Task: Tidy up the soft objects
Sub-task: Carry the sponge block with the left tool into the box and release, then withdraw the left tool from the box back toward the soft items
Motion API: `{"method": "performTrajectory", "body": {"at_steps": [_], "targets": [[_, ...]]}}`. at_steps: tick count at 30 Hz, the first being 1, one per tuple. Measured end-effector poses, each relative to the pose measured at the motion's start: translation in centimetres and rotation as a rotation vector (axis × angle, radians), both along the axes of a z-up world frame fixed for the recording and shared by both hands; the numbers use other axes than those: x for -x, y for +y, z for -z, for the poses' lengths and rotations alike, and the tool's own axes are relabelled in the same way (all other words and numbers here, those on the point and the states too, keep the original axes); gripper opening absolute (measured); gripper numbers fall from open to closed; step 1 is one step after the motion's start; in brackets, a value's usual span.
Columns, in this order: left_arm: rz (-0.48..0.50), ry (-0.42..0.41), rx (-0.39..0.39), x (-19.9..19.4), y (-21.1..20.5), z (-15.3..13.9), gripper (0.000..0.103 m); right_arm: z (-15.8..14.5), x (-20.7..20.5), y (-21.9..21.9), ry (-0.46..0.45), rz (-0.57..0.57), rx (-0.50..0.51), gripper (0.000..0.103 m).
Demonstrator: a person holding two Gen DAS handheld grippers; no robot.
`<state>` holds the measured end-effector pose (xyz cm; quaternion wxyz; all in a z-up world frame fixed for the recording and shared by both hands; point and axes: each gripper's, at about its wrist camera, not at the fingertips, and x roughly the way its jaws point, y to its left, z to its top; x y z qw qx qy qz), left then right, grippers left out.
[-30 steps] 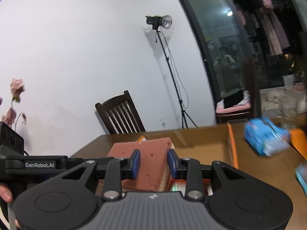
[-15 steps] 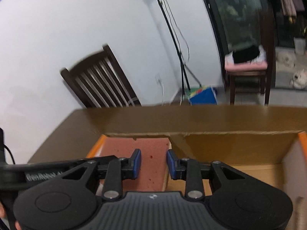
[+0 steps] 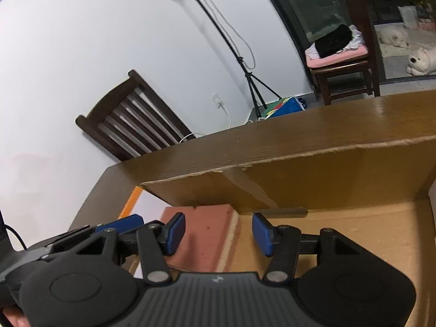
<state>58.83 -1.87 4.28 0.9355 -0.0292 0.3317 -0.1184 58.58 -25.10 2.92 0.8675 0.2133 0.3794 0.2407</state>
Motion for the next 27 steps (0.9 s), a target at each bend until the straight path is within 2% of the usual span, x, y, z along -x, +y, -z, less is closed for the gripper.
{"method": "performTrajectory", "body": {"at_steps": [1,3,6,8,12,13,14,16,19,23,27], "targets": [[0.001,-0.013,0.000,0.3,-0.1,-0.2,0.064,-0.2,0.4,-0.2,-0.006,0.012,0.003,0.055],[-0.040,-0.052,0.002,1.1,0.2,-1.2,0.066,-1.5,1.0,-0.5,-0.025,0.016,0.051,0.055],[-0.047,-0.080,0.029,3.3,0.5,-4.3,0.067,-5.5,3.3,-1.4,-0.090,0.029,0.125,0.057],[-0.054,-0.116,0.027,5.9,0.7,-7.0,0.069,-8.6,5.4,-2.4,-0.126,0.035,0.168,0.064],[-0.066,-0.176,0.026,11.1,1.2,-11.7,0.075,-14.2,11.2,-4.9,-0.195,0.071,0.248,0.071],[-0.068,-0.189,0.029,12.7,1.4,-12.7,0.077,-15.3,12.8,-5.5,-0.212,0.075,0.259,0.076],[-0.065,-0.204,0.029,14.2,1.5,-13.5,0.079,-16.2,14.4,-6.1,-0.232,0.073,0.271,0.080],[-0.047,-0.238,0.034,17.4,1.7,-14.5,0.084,-17.5,18.0,-7.0,-0.273,0.062,0.308,0.081],[-0.032,-0.267,0.031,21.9,1.7,-14.6,0.084,-17.9,22.9,-8.2,-0.314,0.062,0.343,0.082],[-0.017,-0.337,0.011,29.1,1.6,-13.2,0.087,-16.8,29.4,-9.0,-0.362,0.075,0.362,0.085],[0.017,-0.457,-0.014,37.2,1.6,-10.6,0.098,-14.5,36.9,-8.8,-0.438,0.070,0.346,0.085]]}}
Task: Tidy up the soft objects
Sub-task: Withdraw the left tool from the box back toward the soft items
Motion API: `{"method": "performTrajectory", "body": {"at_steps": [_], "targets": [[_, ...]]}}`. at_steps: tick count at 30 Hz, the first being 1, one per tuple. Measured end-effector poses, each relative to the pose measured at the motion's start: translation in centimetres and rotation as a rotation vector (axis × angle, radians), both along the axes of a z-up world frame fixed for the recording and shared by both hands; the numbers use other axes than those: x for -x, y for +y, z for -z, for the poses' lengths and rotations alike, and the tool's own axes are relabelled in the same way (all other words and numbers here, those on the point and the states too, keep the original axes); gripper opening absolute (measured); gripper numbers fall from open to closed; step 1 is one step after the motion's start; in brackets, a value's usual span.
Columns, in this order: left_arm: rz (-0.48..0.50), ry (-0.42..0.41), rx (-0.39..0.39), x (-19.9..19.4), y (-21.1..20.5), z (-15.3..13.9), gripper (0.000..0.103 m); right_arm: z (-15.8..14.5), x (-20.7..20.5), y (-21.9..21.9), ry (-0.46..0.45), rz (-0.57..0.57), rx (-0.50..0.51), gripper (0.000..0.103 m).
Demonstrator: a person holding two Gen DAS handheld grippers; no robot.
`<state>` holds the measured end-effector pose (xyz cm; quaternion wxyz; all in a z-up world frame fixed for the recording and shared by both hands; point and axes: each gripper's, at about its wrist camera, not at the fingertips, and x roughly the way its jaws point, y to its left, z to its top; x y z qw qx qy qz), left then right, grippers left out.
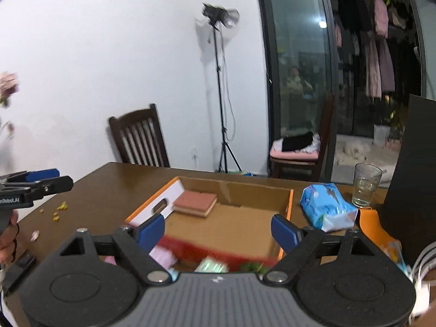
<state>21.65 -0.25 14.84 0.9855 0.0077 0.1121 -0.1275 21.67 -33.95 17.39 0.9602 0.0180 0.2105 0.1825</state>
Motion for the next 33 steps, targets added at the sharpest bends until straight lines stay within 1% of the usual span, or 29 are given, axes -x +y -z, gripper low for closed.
{"method": "performTrajectory", "body": {"at_steps": [2,4,7,9,10,11,13,14,15,16,18,19,20,23,27,30,33], "targets": [[0.008,-0.051,-0.019,4.0,-0.3,2.1,0.100,1.7,3.7,-0.1,-0.035,-0.018,-0.022,0.088],[0.006,-0.069,-0.030,7.3,-0.5,4.3,0.102,3.7,7.6,0.1,-0.076,-0.018,-0.036,0.095],[0.006,-0.054,-0.024,11.6,-0.2,7.3,0.103,6.7,12.3,1.3,-0.128,0.013,0.016,0.095],[0.005,-0.015,0.004,13.9,-0.1,9.2,0.103,8.6,14.8,2.1,-0.167,0.038,0.017,0.095],[0.010,0.005,0.018,14.6,0.3,10.2,0.103,9.6,16.3,2.3,-0.188,0.047,-0.006,0.095],[0.013,0.029,0.027,15.4,0.2,11.1,0.103,10.8,17.7,2.4,-0.206,0.062,-0.062,0.097],[0.018,0.074,0.011,15.6,0.1,12.4,0.103,12.6,19.5,2.3,-0.204,0.092,-0.172,0.103],[0.032,0.085,-0.011,15.8,-0.1,12.9,0.103,13.6,20.2,2.6,-0.192,0.095,-0.193,0.103],[0.041,0.085,-0.028,16.1,-0.3,13.2,0.103,14.0,20.4,2.8,-0.185,0.086,-0.172,0.103],[0.053,0.081,-0.040,16.2,-0.4,13.4,0.103,14.2,20.5,3.4,-0.182,0.073,-0.116,0.103],[0.072,0.072,-0.046,15.7,-0.7,13.3,0.103,14.2,20.9,4.6,-0.224,0.093,0.031,0.103],[0.071,0.073,-0.038,15.4,-0.8,13.2,0.103,14.2,20.8,5.0,-0.244,0.109,0.071,0.103],[0.069,0.080,-0.027,15.1,-0.7,13.3,0.103,14.1,20.7,5.2,-0.248,0.114,0.080,0.103],[0.057,0.112,-0.013,14.2,-0.6,14.0,0.103,14.6,20.0,5.2,-0.199,0.100,0.030,0.103],[0.013,0.150,-0.011,13.1,0.2,15.0,0.103,15.4,18.7,5.8,-0.151,0.086,0.009,0.101],[-0.041,0.184,0.010,11.8,1.2,15.5,0.103,15.7,16.7,6.8,-0.101,0.060,-0.040,0.101],[-0.098,0.212,0.018,10.2,2.2,15.7,0.103,15.7,13.6,8.5,-0.050,0.016,-0.075,0.100]]}}
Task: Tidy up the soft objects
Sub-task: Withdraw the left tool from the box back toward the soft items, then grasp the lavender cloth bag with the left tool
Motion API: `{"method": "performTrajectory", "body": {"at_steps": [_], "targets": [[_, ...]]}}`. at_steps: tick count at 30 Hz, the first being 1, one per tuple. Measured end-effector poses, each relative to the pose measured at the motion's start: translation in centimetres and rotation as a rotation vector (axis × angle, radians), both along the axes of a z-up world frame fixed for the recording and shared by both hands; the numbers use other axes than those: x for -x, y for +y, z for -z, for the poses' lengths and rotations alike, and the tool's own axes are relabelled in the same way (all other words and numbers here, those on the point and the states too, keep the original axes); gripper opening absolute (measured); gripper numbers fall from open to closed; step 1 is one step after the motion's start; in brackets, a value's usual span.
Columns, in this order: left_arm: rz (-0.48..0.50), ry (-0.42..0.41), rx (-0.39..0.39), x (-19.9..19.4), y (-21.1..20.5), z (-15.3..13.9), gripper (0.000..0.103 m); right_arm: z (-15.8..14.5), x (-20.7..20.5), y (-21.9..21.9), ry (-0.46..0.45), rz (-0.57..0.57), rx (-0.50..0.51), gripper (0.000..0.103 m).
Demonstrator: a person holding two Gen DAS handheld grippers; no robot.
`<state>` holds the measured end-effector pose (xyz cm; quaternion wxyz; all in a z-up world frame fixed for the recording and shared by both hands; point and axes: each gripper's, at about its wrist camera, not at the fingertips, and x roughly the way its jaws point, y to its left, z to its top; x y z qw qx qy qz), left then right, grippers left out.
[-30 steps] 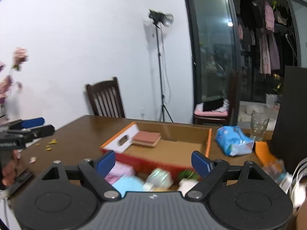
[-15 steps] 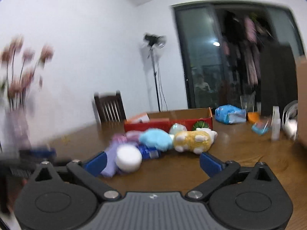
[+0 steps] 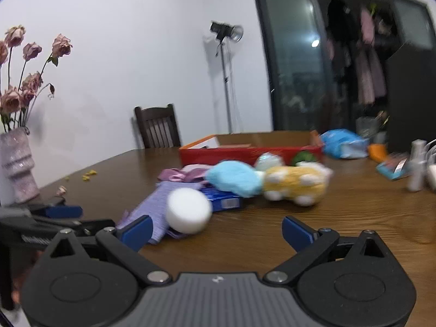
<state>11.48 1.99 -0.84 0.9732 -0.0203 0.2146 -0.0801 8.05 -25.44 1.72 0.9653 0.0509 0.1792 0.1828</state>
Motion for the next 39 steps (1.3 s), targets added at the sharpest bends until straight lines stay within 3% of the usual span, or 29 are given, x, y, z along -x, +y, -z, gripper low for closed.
{"method": "performTrajectory", "body": {"at_steps": [7,9,10,11,14,16,18,19,22,25,27,28,30,32,34,36,39], "targets": [[-0.043,0.036,0.031,-3.3,1.2,-0.5,0.100,0.8,-7.7,4.9,0.105,-0.058,0.011,0.085],[-0.034,0.048,0.046,-3.9,1.1,-0.5,0.099,1.2,-9.0,5.1,0.147,-0.059,0.002,0.074],[-0.025,0.053,0.052,-4.3,1.1,-0.4,0.099,1.3,-9.3,5.1,0.159,-0.067,-0.008,0.059],[-0.018,0.062,0.055,-4.7,1.0,-0.4,0.098,1.3,-9.3,5.0,0.164,-0.069,0.001,0.055],[0.008,0.100,0.052,-6.0,0.1,0.1,0.085,0.9,-8.2,4.3,0.119,-0.013,0.092,0.055],[0.023,0.129,0.061,-6.5,-0.5,0.3,0.067,0.6,-7.4,3.4,0.080,0.067,0.169,0.058],[0.041,0.152,0.065,-6.7,-1.2,0.5,0.052,0.4,-6.4,2.6,0.051,0.117,0.226,0.072],[0.044,0.154,0.060,-6.6,-1.6,0.6,0.045,0.3,-5.9,2.0,0.040,0.133,0.219,0.080],[0.039,0.175,0.055,-5.9,-2.5,0.8,0.022,0.1,-4.2,0.2,0.037,0.153,0.152,0.080],[0.066,0.203,0.117,-4.5,-3.2,0.8,0.018,0.1,-2.6,-0.2,0.013,0.153,0.131,0.080],[0.124,0.221,0.193,-3.1,-3.8,0.6,0.020,0.0,-1.7,-0.1,0.001,0.130,0.113,0.079],[0.170,0.230,0.227,-2.5,-3.9,0.3,0.026,0.0,-1.2,0.0,-0.001,0.112,0.103,0.079],[0.219,0.205,0.244,-1.2,-3.7,-0.6,0.033,0.0,-0.4,0.1,-0.009,0.086,0.093,0.078],[0.170,0.113,0.197,-0.2,-2.8,-1.9,0.049,-0.1,0.4,0.2,-0.007,0.074,0.090,0.078],[0.118,0.049,0.146,-0.5,-1.7,-2.7,0.077,0.3,0.3,0.3,0.038,0.031,0.058,0.077],[0.083,0.017,0.099,-1.9,-1.1,-2.9,0.086,1.1,-0.7,0.8,0.096,-0.015,0.011,0.076],[0.068,0.047,0.059,-5.4,-0.9,-2.1,0.084,1.8,-3.1,1.9,0.161,0.001,-0.005,0.074]]}}
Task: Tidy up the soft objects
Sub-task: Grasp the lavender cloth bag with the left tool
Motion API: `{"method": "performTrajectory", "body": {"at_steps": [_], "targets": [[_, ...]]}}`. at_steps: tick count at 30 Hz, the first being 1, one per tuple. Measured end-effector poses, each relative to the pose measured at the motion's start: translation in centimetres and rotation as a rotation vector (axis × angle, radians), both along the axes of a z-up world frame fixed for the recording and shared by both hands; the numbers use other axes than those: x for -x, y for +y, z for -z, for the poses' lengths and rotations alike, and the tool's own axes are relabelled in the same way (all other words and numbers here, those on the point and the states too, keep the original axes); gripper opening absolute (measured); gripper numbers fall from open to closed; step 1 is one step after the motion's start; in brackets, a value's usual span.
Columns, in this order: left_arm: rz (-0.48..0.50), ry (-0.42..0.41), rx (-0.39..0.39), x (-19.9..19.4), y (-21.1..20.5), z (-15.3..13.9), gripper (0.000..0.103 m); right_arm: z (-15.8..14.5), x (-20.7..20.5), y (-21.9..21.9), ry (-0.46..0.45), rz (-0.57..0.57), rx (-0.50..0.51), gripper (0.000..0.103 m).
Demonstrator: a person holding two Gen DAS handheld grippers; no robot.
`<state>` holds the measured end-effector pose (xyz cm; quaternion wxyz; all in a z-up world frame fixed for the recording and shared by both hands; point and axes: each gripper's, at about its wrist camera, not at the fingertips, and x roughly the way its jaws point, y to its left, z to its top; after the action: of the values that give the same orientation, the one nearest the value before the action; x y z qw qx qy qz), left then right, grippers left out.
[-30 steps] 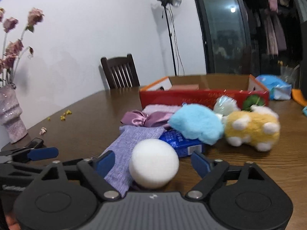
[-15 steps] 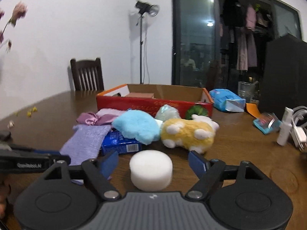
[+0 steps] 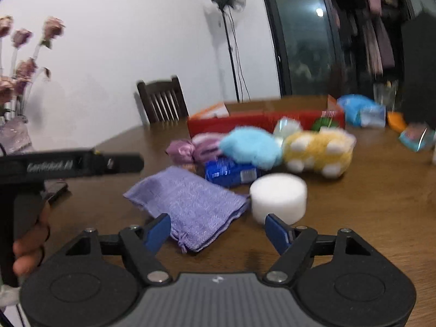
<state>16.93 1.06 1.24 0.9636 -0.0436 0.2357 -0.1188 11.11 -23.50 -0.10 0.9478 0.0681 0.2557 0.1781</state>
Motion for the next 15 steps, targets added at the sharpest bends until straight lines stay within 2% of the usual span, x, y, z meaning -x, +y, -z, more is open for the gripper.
{"method": "performTrajectory", "body": {"at_steps": [2,4,7,9,11,14,15], "targets": [[0.006,0.076,0.021,-1.9,0.4,1.0,0.064,-0.2,-1.5,0.8,0.045,0.015,-0.002,0.071],[0.041,0.125,0.119,-2.5,1.3,1.8,0.036,-0.7,-2.2,1.9,0.032,0.006,0.051,0.071],[0.056,0.139,0.162,-1.6,1.7,2.1,0.024,-0.7,-3.3,2.6,0.034,0.017,0.068,0.066],[0.064,0.140,0.180,-0.7,1.6,2.4,0.022,0.0,-4.1,2.9,0.067,0.026,0.079,0.062],[0.074,0.151,0.197,0.4,1.4,2.6,0.018,0.6,-3.9,3.2,0.077,0.010,0.095,0.037],[0.084,0.174,0.224,2.4,1.0,3.0,0.015,0.6,-2.1,3.5,0.067,-0.021,0.140,0.022],[0.100,0.179,0.229,3.4,0.9,3.1,0.015,0.6,-1.1,3.3,0.063,-0.035,0.150,0.021]]}}
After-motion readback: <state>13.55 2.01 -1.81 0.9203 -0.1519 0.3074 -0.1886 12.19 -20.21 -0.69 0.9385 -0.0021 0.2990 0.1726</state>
